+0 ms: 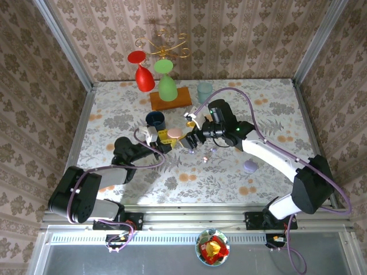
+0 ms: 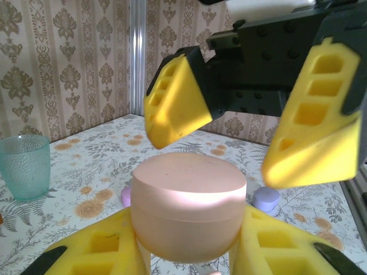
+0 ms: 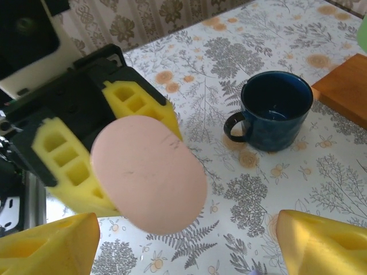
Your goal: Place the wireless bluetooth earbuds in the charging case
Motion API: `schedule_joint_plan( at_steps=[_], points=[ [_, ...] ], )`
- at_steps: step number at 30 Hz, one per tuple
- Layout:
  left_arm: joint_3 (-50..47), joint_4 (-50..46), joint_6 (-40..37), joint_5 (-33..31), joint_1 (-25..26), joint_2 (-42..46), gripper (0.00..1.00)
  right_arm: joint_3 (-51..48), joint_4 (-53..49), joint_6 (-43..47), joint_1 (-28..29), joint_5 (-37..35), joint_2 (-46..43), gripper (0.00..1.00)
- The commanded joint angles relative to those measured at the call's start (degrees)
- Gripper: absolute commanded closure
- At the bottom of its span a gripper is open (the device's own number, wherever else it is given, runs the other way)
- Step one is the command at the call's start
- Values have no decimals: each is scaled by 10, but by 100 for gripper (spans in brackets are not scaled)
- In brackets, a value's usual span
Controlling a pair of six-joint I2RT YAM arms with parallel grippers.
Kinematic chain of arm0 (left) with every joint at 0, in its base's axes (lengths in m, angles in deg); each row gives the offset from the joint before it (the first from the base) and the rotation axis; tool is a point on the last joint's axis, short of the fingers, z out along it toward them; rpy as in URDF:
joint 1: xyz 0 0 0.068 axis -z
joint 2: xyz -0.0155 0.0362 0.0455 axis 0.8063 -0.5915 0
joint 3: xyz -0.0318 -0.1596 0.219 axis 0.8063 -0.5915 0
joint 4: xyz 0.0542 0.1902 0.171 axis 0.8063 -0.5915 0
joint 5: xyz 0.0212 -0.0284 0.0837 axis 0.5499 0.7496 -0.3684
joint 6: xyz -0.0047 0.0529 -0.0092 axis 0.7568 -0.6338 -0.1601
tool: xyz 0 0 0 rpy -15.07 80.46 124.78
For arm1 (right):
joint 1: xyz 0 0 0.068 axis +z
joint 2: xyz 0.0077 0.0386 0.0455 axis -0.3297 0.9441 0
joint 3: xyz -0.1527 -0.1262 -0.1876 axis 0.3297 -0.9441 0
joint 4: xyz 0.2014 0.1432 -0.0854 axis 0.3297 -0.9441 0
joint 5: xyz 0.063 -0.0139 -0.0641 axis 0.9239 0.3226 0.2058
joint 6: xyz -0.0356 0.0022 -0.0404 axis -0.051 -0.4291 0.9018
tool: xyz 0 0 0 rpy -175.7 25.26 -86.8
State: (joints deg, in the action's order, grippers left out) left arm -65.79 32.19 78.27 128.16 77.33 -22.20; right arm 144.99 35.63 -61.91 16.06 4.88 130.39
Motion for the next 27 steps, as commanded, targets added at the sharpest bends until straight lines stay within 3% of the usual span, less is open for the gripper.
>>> schedule_joint_plan(
  at_steps=[1, 8, 27],
  points=[
    [15, 18, 15, 15, 4, 17, 74, 21, 16, 16, 3, -13, 10, 18],
    [14, 17, 10, 26, 5, 15, 75, 15, 51, -2, 0, -56, 2, 18],
    [9, 18, 11, 22, 5, 19, 74, 22, 84, -60, -18, -63, -7, 20]
  ],
)
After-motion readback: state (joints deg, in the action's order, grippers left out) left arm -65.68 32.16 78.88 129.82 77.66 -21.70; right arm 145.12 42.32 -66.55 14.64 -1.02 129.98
